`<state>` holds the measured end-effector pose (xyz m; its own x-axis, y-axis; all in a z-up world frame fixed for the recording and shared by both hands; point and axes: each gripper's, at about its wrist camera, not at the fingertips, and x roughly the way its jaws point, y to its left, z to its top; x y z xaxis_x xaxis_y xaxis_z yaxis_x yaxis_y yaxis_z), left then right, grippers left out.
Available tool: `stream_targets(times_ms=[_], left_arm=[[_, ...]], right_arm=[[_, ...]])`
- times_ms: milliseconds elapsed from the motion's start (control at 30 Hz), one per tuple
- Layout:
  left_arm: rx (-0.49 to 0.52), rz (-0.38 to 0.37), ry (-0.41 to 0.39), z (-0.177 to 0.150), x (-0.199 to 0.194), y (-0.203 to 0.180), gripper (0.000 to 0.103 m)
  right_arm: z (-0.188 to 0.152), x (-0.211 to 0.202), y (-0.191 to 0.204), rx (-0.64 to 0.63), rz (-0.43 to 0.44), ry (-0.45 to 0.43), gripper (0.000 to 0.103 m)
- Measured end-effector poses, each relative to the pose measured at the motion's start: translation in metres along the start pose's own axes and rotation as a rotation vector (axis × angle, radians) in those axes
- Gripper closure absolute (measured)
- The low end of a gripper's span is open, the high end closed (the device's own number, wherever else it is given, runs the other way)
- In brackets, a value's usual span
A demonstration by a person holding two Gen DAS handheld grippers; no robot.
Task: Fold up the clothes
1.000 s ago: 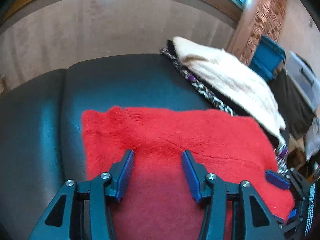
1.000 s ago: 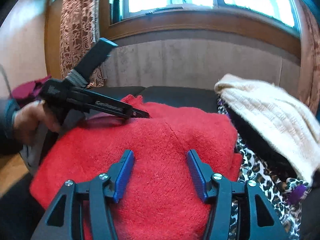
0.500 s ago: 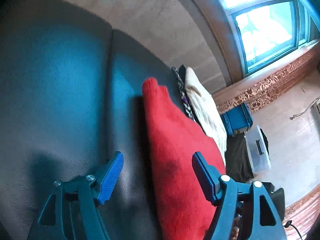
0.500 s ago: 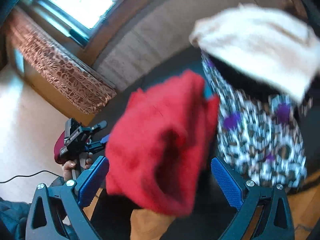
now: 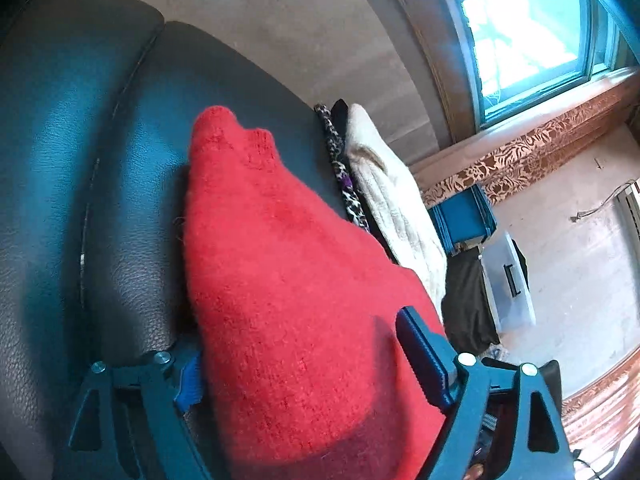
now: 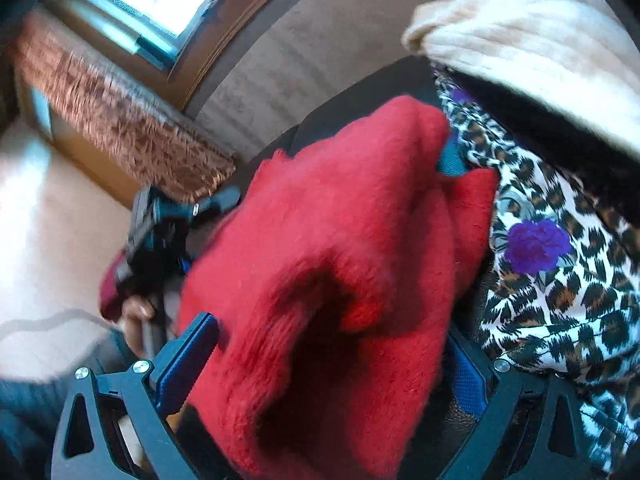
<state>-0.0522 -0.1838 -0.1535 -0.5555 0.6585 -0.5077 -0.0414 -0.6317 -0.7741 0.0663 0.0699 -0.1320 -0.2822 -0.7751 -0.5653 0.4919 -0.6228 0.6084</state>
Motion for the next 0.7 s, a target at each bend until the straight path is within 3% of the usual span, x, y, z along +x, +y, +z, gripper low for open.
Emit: stream_targets(times_ms=[33, 67, 167, 200, 300, 367, 433, 500, 600, 700], left_arm=[[0.012, 0.019, 0.014, 0.0, 0.001, -0.001, 0.033], [0.023, 0.037, 0.028, 0.001, 0.001, -0.001, 0.057], [0.035, 0.077, -0.008, -0.01, -0.018, -0.001, 0.068], [0.043, 0.09, -0.027, -0.016, -0.028, -0.001, 0.069], [0.032, 0.129, -0.075, -0.029, -0.055, 0.009, 0.07], [0.013, 0.14, -0.094, -0.034, -0.072, 0.019, 0.07], [0.006, 0.15, -0.103, -0.037, -0.085, 0.025, 0.068], [-0.017, 0.137, -0.098, -0.035, -0.086, 0.033, 0.059], [-0.052, 0.117, -0.09, -0.031, -0.088, 0.045, 0.048], [-0.08, 0.085, -0.084, -0.027, -0.089, 0.048, 0.041]], right_arm=[[-0.001, 0.001, 0.004, -0.031, -0.016, 0.006, 0.0], [-0.002, 0.002, 0.007, -0.062, -0.033, 0.013, 0.0], [0.001, 0.011, 0.025, -0.173, -0.132, 0.104, 0.001], [0.004, 0.012, 0.027, -0.159, -0.155, 0.109, 0.013], [0.005, 0.012, 0.033, -0.096, -0.105, 0.081, 0.035], [0.004, 0.026, 0.038, -0.095, -0.081, 0.112, 0.037], [0.005, 0.037, 0.043, -0.092, -0.047, 0.113, 0.022], [0.009, 0.042, 0.046, -0.074, -0.013, 0.11, 0.004], [0.024, 0.043, 0.034, 0.057, 0.019, 0.098, 0.002], [0.03, 0.037, 0.023, 0.102, 0.006, 0.062, 0.0]])
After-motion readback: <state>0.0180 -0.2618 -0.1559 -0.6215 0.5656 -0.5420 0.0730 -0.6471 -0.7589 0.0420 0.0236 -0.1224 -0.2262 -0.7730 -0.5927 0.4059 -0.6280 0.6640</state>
